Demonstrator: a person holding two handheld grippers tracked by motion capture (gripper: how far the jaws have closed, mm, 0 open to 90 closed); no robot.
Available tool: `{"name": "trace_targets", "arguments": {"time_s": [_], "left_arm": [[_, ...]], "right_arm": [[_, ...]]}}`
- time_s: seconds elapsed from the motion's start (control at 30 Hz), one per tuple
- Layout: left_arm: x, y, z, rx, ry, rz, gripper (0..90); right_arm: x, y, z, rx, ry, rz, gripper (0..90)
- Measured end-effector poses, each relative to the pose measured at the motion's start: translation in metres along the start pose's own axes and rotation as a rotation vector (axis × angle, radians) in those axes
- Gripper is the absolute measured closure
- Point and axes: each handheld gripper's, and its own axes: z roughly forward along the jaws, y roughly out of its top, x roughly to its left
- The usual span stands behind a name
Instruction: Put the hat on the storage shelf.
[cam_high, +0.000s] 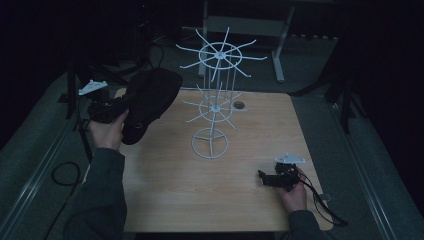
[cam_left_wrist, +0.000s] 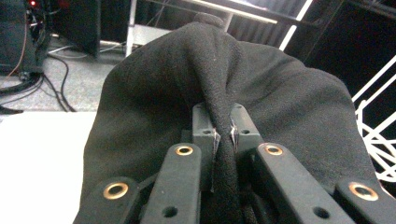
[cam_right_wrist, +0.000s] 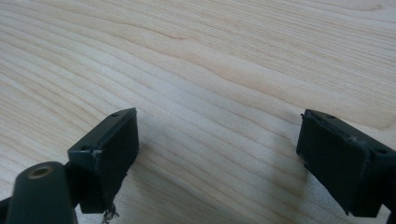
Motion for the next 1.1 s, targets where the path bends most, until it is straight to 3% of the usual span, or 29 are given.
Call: {"name": "trace_targets", "arguments": {"time_s": [1.1], "left_arm": [[-0.011,0.024,-0.026,-0.113,-0.09,-0.038,85.2]], "right_arm": [[0.0,0.0,0.0,0.001,0.0,0.002,12.6]]}}
